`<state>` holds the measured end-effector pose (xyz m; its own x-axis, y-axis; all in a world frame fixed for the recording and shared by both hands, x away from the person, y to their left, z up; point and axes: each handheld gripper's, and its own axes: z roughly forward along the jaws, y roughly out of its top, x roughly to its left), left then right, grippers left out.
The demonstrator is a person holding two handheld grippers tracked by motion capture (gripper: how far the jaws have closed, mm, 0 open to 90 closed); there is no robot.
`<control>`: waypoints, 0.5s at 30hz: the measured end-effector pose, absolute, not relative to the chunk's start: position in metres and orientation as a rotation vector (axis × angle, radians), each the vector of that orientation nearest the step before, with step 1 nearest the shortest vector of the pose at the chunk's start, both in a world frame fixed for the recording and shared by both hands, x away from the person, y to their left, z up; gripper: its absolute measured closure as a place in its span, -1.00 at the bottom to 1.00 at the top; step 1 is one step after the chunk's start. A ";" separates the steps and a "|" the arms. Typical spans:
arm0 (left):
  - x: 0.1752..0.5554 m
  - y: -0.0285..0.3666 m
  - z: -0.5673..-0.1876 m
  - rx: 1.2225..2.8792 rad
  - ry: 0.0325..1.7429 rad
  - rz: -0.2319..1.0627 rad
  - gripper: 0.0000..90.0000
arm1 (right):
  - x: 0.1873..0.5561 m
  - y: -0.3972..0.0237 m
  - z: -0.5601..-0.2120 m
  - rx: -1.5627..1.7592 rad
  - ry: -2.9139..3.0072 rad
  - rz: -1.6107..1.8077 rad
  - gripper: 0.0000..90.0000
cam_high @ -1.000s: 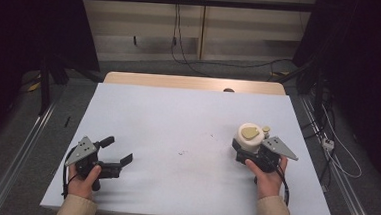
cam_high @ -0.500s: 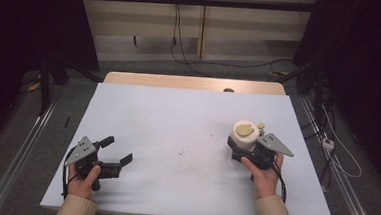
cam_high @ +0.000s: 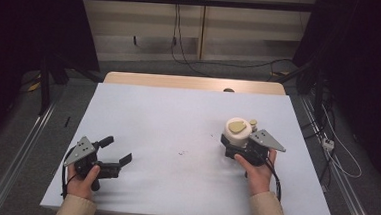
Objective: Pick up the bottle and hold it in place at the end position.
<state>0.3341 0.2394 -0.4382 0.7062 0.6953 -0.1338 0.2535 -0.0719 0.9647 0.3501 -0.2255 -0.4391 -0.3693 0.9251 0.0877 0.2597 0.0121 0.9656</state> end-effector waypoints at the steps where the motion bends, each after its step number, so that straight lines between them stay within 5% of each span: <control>1: 0.334 0.240 -0.438 1.645 0.779 0.434 -0.93 | 0.351 -0.224 -0.439 1.229 1.679 1.396 -0.85; 15: 0.334 0.241 -0.438 1.643 0.778 0.431 -0.93 | 0.359 -0.210 -0.436 1.217 1.693 1.430 -0.85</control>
<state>0.3339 0.2407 -0.4381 0.7069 0.6943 -0.1355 0.2525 -0.0687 0.9651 0.3588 -0.2096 -0.4364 -0.3965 0.9114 0.1098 0.2604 -0.0030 0.9655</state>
